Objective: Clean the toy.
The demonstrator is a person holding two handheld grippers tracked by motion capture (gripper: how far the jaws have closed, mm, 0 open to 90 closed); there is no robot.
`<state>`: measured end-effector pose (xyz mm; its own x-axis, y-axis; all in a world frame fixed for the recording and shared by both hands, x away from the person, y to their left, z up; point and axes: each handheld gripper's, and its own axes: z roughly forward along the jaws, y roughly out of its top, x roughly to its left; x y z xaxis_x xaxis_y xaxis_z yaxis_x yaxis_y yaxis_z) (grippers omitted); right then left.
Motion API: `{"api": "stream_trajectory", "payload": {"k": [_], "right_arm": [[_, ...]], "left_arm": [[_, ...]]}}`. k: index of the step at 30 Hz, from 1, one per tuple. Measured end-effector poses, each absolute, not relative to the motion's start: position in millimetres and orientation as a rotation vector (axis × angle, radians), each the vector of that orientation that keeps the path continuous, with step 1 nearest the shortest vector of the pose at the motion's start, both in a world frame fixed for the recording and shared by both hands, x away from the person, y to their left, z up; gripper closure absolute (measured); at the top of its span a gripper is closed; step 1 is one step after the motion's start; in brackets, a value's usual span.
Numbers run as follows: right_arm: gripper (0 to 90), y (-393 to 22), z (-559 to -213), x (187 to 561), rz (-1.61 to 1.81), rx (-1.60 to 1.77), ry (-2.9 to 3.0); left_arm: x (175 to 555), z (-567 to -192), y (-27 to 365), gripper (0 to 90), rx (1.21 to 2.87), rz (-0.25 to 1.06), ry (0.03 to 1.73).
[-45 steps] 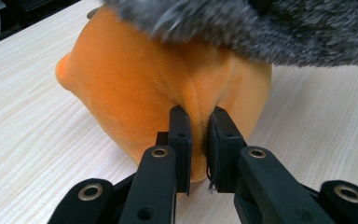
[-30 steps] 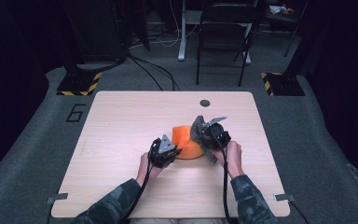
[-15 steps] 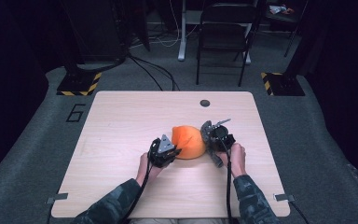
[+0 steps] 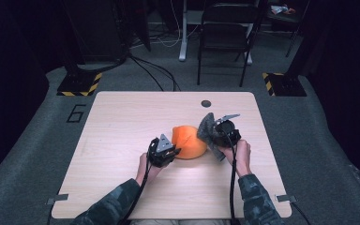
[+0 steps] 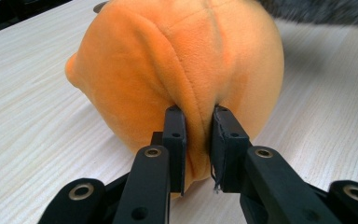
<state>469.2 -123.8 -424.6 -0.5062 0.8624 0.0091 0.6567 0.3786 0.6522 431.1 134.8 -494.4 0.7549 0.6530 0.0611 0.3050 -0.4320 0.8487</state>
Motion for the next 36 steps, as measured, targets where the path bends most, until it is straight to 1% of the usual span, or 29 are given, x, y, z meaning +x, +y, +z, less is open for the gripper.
{"api": "stream_trajectory", "payload": {"k": [2, 4, 6, 9, 11, 14, 16, 20, 23, 27, 31, 34, 36], "right_arm": [[73.8, -111.9, -418.4, 463.6, 0.883, 1.266, 2.339], [73.8, -98.9, -423.2, 462.3, 0.856, 1.223, 2.391], [73.9, -89.2, -435.6, 463.5, 0.785, 1.203, 2.385], [73.9, -92.3, -440.6, 466.2, 0.794, 1.231, 2.379], [73.9, -97.0, -441.6, 467.9, 0.809, 1.240, 2.380], [73.9, -101.0, -443.4, 469.4, 0.817, 1.264, 2.381], [73.9, -100.9, -444.9, 469.4, 0.827, 1.261, 2.376], [73.9, -100.0, -445.6, 469.0, 0.818, 1.256, 2.369], [73.9, -100.3, -442.7, 468.4, 0.821, 1.256, 2.370], [73.8, -101.4, -423.5, 463.4, 0.868, 1.244, 2.345], [73.8, -90.5, -405.4, 452.6, 0.946, 1.171, 2.338], [73.7, -71.4, -404.8, 445.3, 0.929, 1.082, 2.379], [73.8, -59.0, -414.7, 444.7, 0.824, 1.032, 2.382]], "left_arm": [[431.4, -494.5, 135.1, 76.9, 2.038, 0.481, 0.721], [431.5, -494.5, 135.7, 74.9, 2.039, 0.488, 0.722], [430.4, -493.7, 135.8, 65.7, 2.040, 0.488, 0.728], [425.0, -490.2, 132.9, 53.2, 2.060, 0.537, 0.719], [424.3, -491.2, 130.7, 48.1, 2.072, 0.545, 0.723], [426.1, -497.1, 129.5, 45.5, 2.074, 0.557, 0.751], [426.8, -500.3, 128.9, 47.7, 2.062, 0.557, 0.742], [427.3, -504.3, 127.8, 66.8, 2.055, 0.572, 0.713], [426.6, -502.6, 128.4, 75.7, 2.049, 0.580, 0.702], [426.0, -494.6, 131.2, 80.2, 2.037, 0.572, 0.689], [422.0, -485.2, 130.0, 81.6, 2.021, 0.544, 0.677], [417.8, -484.0, 125.5, 81.9, 2.040, 0.544, 0.651], [419.0, -486.5, 125.2, 81.9, 2.058, 0.541, 0.653]]}}
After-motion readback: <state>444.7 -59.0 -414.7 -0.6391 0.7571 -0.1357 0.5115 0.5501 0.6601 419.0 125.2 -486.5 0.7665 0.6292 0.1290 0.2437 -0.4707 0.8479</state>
